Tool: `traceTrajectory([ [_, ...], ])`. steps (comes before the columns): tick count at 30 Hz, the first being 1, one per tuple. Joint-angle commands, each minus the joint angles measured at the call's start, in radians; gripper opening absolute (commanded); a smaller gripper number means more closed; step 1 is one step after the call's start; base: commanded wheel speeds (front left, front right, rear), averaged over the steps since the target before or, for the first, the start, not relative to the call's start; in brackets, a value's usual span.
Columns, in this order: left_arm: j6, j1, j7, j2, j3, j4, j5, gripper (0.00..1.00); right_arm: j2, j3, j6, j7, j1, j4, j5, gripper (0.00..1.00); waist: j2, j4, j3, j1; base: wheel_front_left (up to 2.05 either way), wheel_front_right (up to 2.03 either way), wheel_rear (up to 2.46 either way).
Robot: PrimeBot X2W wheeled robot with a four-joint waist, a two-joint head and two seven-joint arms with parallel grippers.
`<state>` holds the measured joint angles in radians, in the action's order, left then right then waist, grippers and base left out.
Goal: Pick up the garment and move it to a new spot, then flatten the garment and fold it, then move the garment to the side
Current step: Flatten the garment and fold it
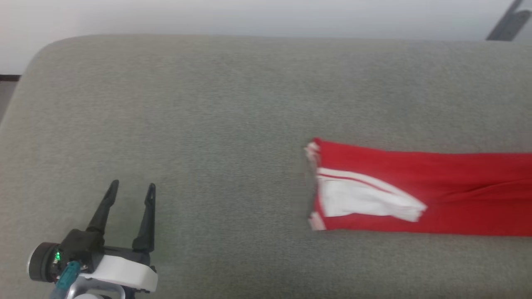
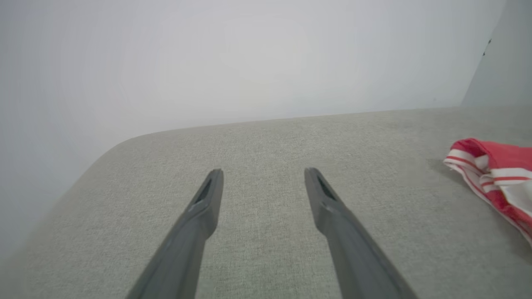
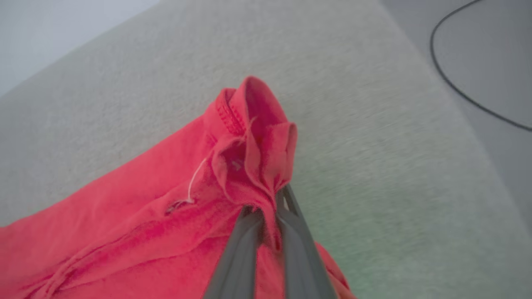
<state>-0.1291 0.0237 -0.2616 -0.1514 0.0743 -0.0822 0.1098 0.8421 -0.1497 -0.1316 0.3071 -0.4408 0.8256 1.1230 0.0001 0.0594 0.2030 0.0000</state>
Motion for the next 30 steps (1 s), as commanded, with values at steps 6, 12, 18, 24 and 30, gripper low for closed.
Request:
traceTrajectory([
  [6, -0.001, 0.016, -0.004, 0.008, 0.019, 0.017, -0.007, 1.00, 0.064, 0.065, 0.002, 0.001, -0.037, 0.061, -0.013, 0.00, -0.0001, -0.034, 0.011, 0.0000, 0.00, 0.00, 0.00],
  [12, -0.001, 0.003, -0.004, 0.014, 0.017, 0.026, -0.006, 1.00, 0.039, 0.062, 0.002, 0.019, -0.023, 0.026, -0.027, 0.00, -0.0001, -0.043, -0.001, 0.0000, 0.00, 0.00, 0.00],
  [18, -0.002, -0.020, -0.004, 0.024, 0.016, 0.035, -0.007, 1.00, -0.027, 0.009, 0.002, 0.082, 0.024, -0.118, -0.040, 0.00, -0.0001, -0.043, -0.022, 0.0000, 0.00, 0.00, 0.00],
  [24, -0.002, -0.033, -0.004, 0.033, 0.007, 0.041, 0.017, 1.00, -0.078, -0.028, 0.002, 0.138, 0.094, -0.338, -0.047, 0.00, -0.0001, -0.035, -0.039, 0.0000, 0.00, 0.00, 0.00],
  [30, -0.002, -0.041, -0.004, 0.037, -0.011, 0.050, 0.027, 1.00, -0.132, -0.036, 0.002, 0.190, 0.151, -0.521, -0.069, 0.00, -0.0001, -0.021, -0.052, 0.0000, 0.00, 0.00, 0.00],
])
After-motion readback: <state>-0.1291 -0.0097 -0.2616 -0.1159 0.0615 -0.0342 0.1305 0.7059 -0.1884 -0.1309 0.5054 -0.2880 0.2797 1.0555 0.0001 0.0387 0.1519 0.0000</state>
